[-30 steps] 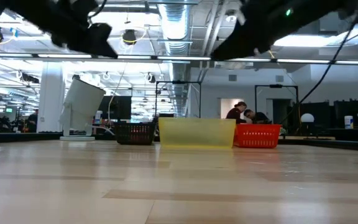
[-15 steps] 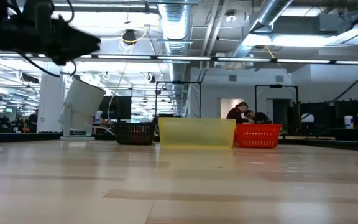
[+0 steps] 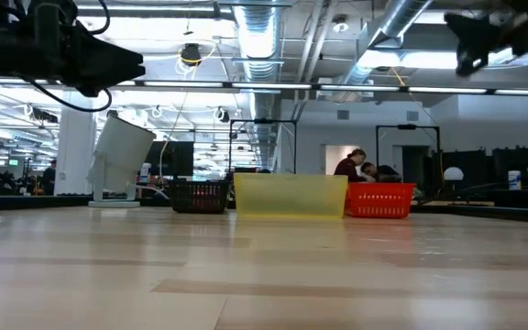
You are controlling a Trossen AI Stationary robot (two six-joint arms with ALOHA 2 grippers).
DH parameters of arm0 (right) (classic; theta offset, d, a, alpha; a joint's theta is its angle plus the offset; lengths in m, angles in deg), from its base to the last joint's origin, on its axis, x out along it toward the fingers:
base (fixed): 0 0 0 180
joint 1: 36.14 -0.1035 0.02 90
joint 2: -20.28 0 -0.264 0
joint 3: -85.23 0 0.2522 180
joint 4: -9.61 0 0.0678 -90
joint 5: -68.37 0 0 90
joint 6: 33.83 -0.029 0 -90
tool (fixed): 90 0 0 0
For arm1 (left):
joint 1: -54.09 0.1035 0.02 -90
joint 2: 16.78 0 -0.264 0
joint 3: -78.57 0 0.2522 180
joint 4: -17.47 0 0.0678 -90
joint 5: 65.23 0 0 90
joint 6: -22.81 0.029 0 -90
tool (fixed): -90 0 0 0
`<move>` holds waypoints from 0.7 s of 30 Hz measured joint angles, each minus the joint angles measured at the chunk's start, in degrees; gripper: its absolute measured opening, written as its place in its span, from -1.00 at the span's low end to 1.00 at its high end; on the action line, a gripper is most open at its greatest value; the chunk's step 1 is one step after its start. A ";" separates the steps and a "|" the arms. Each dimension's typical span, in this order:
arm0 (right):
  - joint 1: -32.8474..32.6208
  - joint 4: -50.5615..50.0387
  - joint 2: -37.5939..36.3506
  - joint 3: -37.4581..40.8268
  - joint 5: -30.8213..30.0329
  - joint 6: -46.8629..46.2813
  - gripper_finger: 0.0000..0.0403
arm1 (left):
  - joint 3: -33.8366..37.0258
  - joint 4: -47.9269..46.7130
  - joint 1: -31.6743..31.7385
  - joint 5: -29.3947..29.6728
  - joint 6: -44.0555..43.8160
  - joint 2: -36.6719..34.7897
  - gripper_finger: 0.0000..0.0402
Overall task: Pick and place items into bin
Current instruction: Return to Home Position
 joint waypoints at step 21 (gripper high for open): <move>3.52 -12.14 -8.87 5.90 -2.72 1.21 0.16 | 0.24 -11.87 0.07 -0.43 -10.68 0.05 0.07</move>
